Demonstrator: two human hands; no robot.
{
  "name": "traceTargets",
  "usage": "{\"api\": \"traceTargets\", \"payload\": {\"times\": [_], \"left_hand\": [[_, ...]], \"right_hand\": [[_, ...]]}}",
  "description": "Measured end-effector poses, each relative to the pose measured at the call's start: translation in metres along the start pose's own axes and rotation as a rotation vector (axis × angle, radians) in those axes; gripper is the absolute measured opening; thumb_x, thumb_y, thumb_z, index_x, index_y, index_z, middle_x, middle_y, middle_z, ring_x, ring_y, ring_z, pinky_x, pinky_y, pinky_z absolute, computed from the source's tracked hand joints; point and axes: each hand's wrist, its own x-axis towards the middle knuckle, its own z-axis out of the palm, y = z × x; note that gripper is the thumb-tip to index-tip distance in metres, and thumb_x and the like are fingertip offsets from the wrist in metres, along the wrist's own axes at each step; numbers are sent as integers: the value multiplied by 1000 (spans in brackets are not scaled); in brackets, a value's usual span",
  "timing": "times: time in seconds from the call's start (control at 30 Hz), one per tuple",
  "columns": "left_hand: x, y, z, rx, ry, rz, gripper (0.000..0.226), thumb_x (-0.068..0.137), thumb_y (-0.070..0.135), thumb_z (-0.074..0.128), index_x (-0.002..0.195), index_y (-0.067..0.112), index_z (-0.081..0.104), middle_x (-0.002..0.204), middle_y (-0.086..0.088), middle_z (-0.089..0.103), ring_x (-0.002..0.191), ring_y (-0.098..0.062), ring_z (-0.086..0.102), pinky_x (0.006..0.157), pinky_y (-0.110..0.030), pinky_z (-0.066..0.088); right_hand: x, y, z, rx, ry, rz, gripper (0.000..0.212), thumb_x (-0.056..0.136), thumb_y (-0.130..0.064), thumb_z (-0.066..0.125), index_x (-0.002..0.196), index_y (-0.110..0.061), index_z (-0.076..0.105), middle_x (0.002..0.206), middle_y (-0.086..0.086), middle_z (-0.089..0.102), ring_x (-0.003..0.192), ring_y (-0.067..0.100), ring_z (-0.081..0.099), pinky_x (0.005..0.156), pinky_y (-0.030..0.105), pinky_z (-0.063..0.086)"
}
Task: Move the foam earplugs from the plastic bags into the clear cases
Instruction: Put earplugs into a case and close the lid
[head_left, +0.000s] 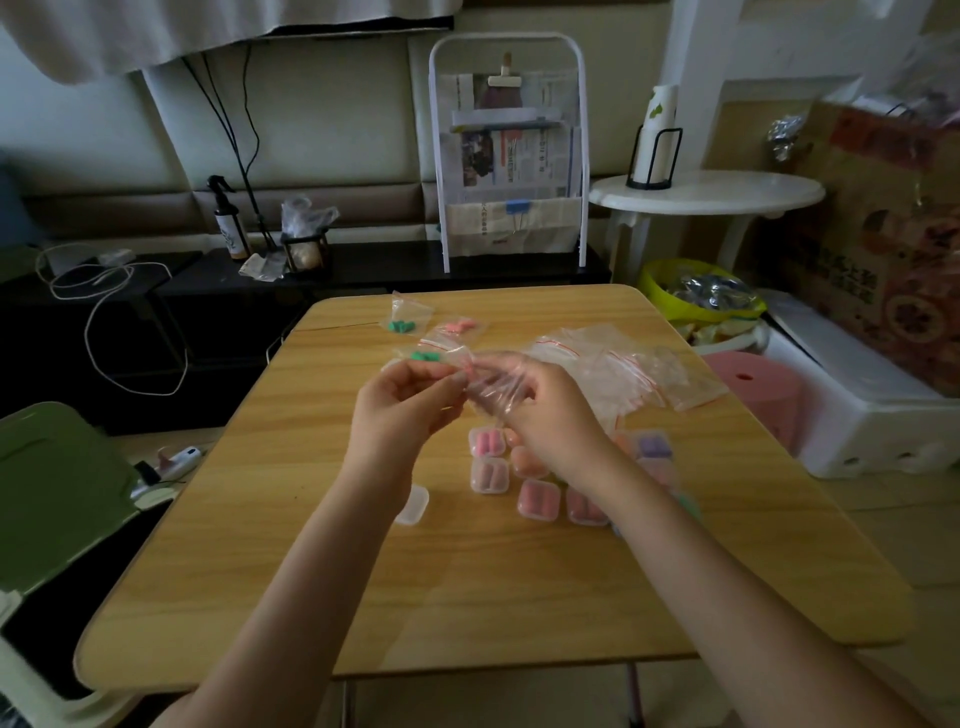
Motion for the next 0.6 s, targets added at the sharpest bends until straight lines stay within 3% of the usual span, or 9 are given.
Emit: {"api": "traceTargets", "payload": {"times": [0.13, 0.23, 0.3, 0.43, 0.5, 0.57, 0.6], "left_hand": [[1, -1, -1, 9, 65, -29, 14, 83, 7, 68, 82, 12, 56, 65, 1, 57, 55, -6, 55, 61, -20, 50], [1, -2, -1, 54, 79, -46, 5, 88, 10, 64, 86, 8, 60, 72, -2, 65, 65, -9, 64, 66, -23, 54], [0, -1, -2, 60, 68, -60, 4, 88, 6, 62, 84, 6, 61, 72, -4, 68, 68, -12, 67, 64, -22, 54], [0, 0, -3, 61, 114, -39, 16, 82, -8, 63, 82, 7, 58, 70, -3, 65, 65, -12, 65, 63, -19, 55], [-1, 0, -3, 29, 126, -47, 21, 81, -10, 62, 81, 9, 54, 75, -6, 62, 65, -13, 63, 62, -19, 55], [0, -1, -2, -32, 111, -73, 24, 82, -9, 63, 77, 10, 51, 76, -8, 60, 67, -14, 63, 65, -19, 56], [0, -2, -3, -64, 106, -89, 25, 82, -8, 63, 76, 11, 49, 75, -8, 59, 67, -14, 63, 65, -19, 56]], "right_hand": [[-2, -3, 0, 47, 4, 33, 18, 88, -20, 67, 102, -31, 70, 97, -7, 71, 87, 31, 67, 69, 41, 57], [-6, -8, -1, 141, 1, 116, 19, 97, -20, 52, 108, -28, 65, 96, -6, 66, 74, 6, 66, 56, 24, 55], [-8, -8, -1, 134, -11, 115, 18, 99, -25, 49, 111, -30, 61, 93, -6, 65, 72, 3, 63, 52, 17, 51], [-11, -10, 3, 77, -62, 64, 24, 93, -15, 60, 104, -36, 65, 90, -11, 64, 67, 11, 61, 46, 17, 47], [-12, -8, 8, 39, -29, 48, 31, 89, -12, 63, 114, -30, 66, 92, -12, 64, 67, 10, 61, 51, 22, 52], [-12, -7, 11, 37, 34, 41, 35, 87, -6, 64, 113, -29, 67, 88, -10, 66, 64, 12, 62, 58, 29, 56], [-12, -7, 12, 31, 59, 38, 37, 86, -4, 64, 110, -32, 67, 84, -8, 67, 61, 17, 63, 55, 32, 55]]}}
